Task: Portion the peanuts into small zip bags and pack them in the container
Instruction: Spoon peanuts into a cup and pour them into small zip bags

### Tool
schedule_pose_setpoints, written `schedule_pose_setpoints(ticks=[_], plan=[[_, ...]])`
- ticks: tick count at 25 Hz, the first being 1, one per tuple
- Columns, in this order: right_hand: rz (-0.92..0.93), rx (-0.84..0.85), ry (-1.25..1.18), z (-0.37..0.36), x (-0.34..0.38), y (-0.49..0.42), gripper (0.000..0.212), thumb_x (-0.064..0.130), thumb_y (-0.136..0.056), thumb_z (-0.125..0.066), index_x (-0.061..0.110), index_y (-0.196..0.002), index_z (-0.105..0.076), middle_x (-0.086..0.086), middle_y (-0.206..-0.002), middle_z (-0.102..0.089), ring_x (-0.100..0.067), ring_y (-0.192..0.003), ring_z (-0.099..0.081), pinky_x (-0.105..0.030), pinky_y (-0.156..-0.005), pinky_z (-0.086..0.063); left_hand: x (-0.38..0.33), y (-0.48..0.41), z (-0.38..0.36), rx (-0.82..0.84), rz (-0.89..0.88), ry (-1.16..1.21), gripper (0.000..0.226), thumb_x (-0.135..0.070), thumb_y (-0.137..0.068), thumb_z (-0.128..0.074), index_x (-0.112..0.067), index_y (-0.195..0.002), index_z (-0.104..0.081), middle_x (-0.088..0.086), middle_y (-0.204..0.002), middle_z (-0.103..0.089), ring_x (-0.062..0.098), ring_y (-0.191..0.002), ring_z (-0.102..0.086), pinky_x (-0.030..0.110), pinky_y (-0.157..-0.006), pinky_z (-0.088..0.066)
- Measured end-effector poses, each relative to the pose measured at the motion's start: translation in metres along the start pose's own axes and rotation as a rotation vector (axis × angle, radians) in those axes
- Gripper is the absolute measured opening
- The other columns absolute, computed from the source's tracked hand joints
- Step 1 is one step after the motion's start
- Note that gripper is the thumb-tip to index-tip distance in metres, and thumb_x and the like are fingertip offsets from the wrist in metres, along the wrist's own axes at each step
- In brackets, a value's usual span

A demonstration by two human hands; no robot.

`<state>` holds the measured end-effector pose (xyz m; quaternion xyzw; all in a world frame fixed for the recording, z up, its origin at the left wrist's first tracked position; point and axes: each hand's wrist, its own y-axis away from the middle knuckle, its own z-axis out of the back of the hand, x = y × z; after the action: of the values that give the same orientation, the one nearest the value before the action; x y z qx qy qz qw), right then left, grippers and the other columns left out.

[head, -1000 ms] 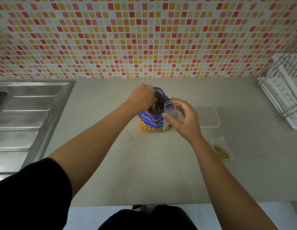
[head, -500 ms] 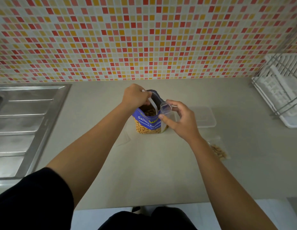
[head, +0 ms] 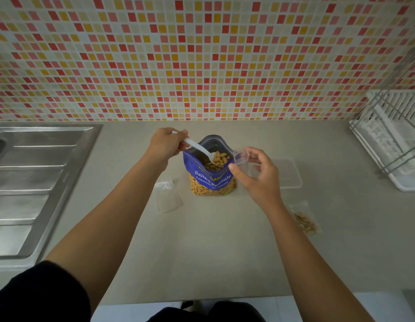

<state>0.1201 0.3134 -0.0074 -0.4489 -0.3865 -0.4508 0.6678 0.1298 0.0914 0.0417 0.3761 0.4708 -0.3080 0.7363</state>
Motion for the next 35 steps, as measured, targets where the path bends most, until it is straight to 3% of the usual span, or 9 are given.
schedule_pose_setpoints(ticks=[4,7,11,18,24,31,35], plan=[[0.058,-0.039,0.108,-0.003,0.008,-0.004,0.052,0.040,-0.065,-0.074,0.018,-0.110,-0.060,0.008,-0.100,-0.061,0.002,-0.092,-0.057,-0.006,-0.079,-0.043,0.006,-0.007,0.013,-0.011,0.056,0.087,0.022,-0.022,-0.094,-0.051,-0.005,-0.088,-0.063,0.006,-0.070,-0.061,0.010,-0.058,-0.048,0.019,-0.055,-0.041],[0.124,-0.040,0.216,-0.007,0.014,-0.007,0.055,0.040,-0.065,-0.076,0.015,-0.111,-0.060,0.006,-0.099,-0.060,-0.005,-0.085,-0.057,-0.013,-0.075,-0.045,0.009,-0.010,0.018,-0.008,0.069,0.141,0.021,-0.021,-0.095,-0.051,-0.008,-0.082,-0.061,0.006,-0.068,-0.059,0.010,-0.056,-0.046,0.019,-0.053,-0.038],[0.207,0.002,0.425,-0.013,0.018,-0.016,0.056,0.038,-0.066,-0.080,0.012,-0.111,-0.060,-0.001,-0.101,-0.062,-0.009,-0.086,-0.054,-0.019,-0.073,-0.043,-0.002,-0.013,0.028,-0.024,0.069,0.183,0.018,-0.021,-0.095,-0.050,-0.008,-0.087,-0.060,0.005,-0.068,-0.059,0.009,-0.056,-0.047,0.018,-0.053,-0.039],[0.219,0.012,0.474,-0.025,0.029,-0.026,0.055,0.039,-0.067,-0.078,0.010,-0.110,-0.060,-0.004,-0.103,-0.063,-0.016,-0.089,-0.058,-0.021,-0.073,-0.041,-0.035,-0.009,0.040,-0.009,0.029,0.230,0.016,-0.018,-0.094,-0.052,-0.010,-0.083,-0.060,0.004,-0.066,-0.058,0.009,-0.055,-0.046,0.016,-0.049,-0.039],[0.179,0.011,0.429,-0.029,0.030,-0.024,0.054,0.042,-0.070,-0.076,0.013,-0.113,-0.057,0.000,-0.107,-0.062,-0.012,-0.092,-0.056,-0.023,-0.074,-0.045,-0.057,0.002,0.023,-0.008,-0.123,-0.018,0.019,-0.023,-0.093,-0.053,-0.007,-0.090,-0.063,0.003,-0.069,-0.062,0.007,-0.055,-0.053,0.015,-0.050,-0.041],[0.139,-0.053,0.277,-0.030,0.039,-0.032,0.053,0.039,-0.069,-0.077,0.016,-0.113,-0.058,0.004,-0.104,-0.060,-0.006,-0.084,-0.054,-0.020,-0.072,-0.043,-0.113,0.043,0.006,-0.017,-0.560,-0.441,0.020,-0.024,-0.094,-0.052,-0.010,-0.084,-0.063,0.002,-0.072,-0.064,0.008,-0.060,-0.060,0.015,-0.054,-0.044],[0.078,-0.073,0.210,-0.028,0.034,-0.028,0.052,0.038,-0.070,-0.077,0.017,-0.114,-0.059,0.010,-0.099,-0.057,-0.006,-0.081,-0.056,-0.018,-0.069,-0.048,-0.110,0.036,0.029,-0.137,-0.509,-0.328,0.019,-0.023,-0.094,-0.052,-0.008,-0.090,-0.064,0.001,-0.073,-0.063,0.006,-0.061,-0.059,0.015,-0.056,-0.043]])
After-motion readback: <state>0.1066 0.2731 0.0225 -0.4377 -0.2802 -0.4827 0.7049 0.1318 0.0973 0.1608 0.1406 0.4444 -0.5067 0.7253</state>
